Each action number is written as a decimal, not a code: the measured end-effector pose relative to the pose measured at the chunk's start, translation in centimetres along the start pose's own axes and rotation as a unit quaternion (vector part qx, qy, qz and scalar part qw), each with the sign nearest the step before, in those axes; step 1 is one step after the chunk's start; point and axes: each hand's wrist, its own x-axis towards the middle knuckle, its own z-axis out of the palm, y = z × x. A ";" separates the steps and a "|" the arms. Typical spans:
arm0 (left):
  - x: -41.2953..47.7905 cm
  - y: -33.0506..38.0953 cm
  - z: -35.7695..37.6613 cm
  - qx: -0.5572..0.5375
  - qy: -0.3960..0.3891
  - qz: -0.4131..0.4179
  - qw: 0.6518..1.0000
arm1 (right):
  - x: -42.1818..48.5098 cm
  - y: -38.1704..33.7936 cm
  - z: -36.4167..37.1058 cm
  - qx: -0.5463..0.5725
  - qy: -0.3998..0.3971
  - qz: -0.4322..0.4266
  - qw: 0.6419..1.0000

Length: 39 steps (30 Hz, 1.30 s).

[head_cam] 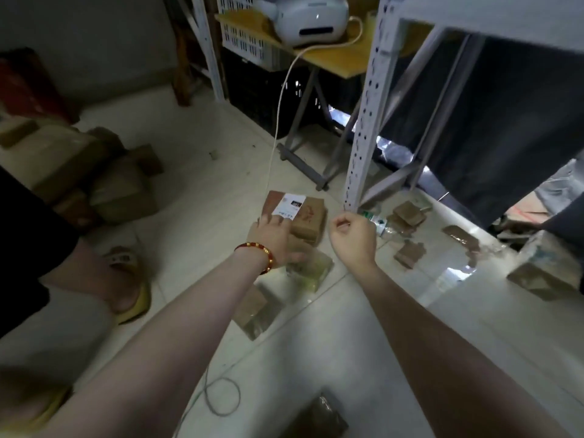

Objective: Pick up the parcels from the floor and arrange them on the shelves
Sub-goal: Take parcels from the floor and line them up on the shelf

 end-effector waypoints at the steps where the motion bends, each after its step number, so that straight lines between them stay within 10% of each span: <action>1: 0.2 -1.0 2.2 0.020 -0.016 -0.002 1.000 | -0.1 1.4 1.5 0.001 -0.004 0.006 1.000; 10: -1.3 -6.6 14.3 0.112 -0.202 -0.133 0.964 | -3.7 8.1 10.8 -0.001 -0.107 0.013 0.994; 19: 0.2 -3.7 14.4 0.107 -0.210 -0.096 0.967 | -1.6 11.4 7.9 0.058 -0.064 0.142 0.986; 32: 3.0 3.9 10.1 -0.121 0.067 0.259 0.956 | -1.0 17.1 2.2 0.241 -0.036 0.450 0.859; 39: 3.5 4.6 12.1 -0.125 0.158 0.292 0.935 | -0.9 18.9 2.2 0.446 -0.039 0.435 0.782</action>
